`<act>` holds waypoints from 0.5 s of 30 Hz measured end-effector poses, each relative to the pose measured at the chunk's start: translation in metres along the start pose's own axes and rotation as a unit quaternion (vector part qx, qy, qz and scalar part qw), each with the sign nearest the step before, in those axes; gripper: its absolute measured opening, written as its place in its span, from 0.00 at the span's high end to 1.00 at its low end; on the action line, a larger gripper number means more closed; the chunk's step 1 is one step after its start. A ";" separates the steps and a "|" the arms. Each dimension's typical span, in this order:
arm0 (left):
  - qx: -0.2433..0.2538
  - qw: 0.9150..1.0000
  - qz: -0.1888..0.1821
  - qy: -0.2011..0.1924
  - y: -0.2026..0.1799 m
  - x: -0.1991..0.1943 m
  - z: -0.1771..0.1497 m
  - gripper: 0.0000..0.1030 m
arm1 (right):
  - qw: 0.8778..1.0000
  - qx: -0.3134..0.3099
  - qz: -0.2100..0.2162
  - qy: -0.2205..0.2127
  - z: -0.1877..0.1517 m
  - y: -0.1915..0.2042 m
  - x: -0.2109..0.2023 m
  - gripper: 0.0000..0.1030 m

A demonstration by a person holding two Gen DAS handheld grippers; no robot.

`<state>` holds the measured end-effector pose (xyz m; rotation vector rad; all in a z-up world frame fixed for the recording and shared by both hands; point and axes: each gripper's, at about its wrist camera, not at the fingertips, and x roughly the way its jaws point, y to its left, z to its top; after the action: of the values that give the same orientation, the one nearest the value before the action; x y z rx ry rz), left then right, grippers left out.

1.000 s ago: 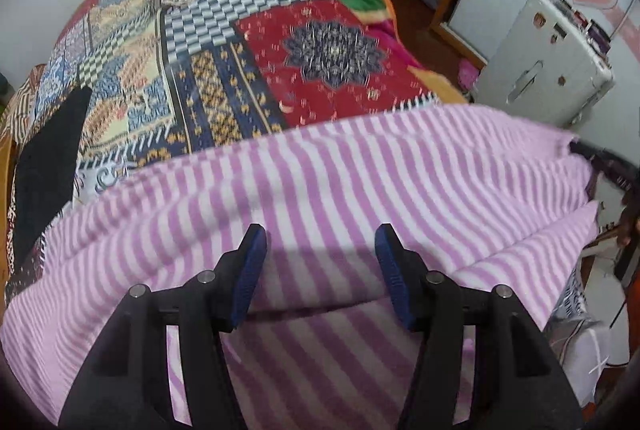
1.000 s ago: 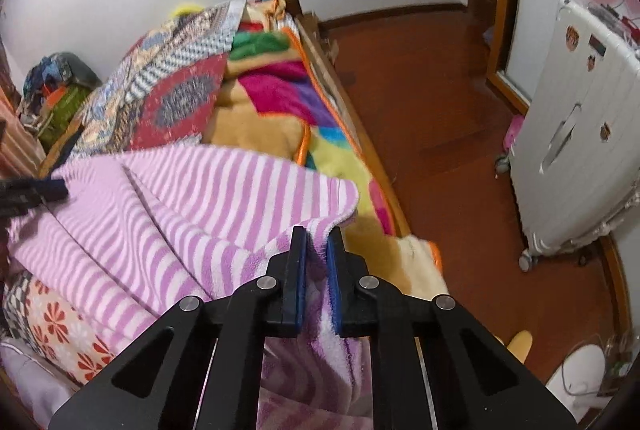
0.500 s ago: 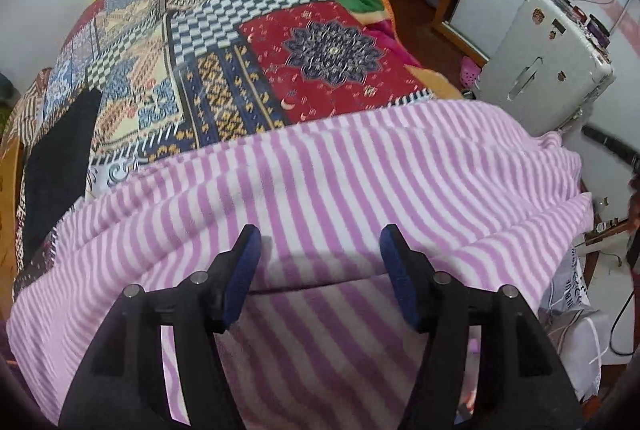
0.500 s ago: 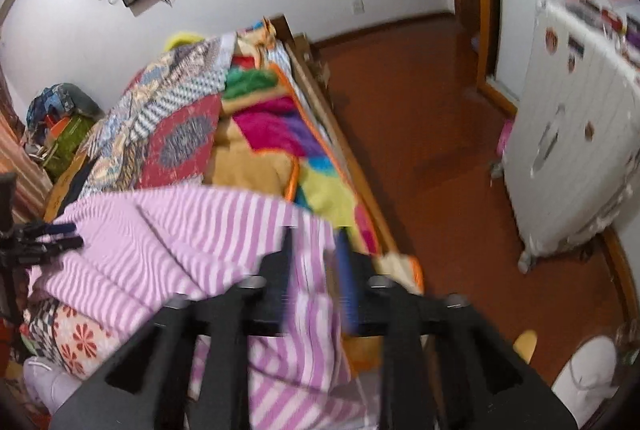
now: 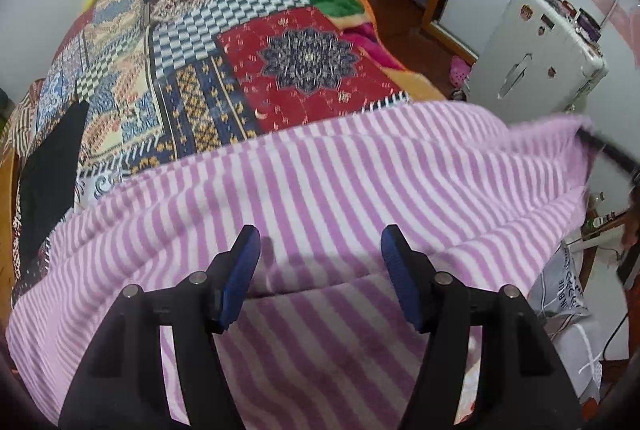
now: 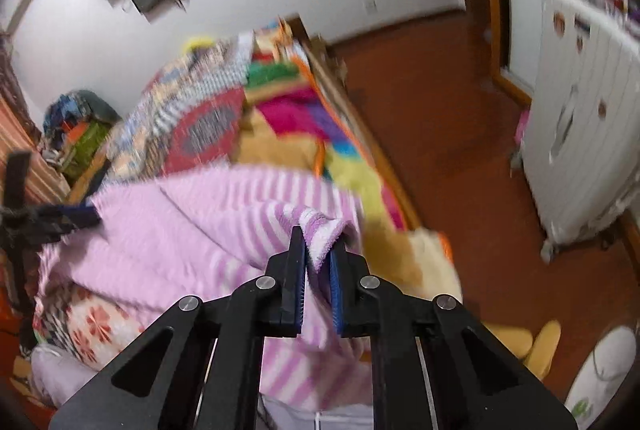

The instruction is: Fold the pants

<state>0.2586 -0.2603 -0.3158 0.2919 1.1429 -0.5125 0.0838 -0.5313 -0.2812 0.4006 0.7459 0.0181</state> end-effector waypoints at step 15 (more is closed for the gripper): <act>-0.013 1.000 -0.005 -0.006 0.008 -0.005 -0.004 0.39 | 0.996 -0.015 -0.077 0.048 0.043 -0.013 0.073 0.85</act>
<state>0.2576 -0.2500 -0.3129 0.2599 1.1394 -0.5062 0.1644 -0.5464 -0.3056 0.3139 0.8682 -0.0976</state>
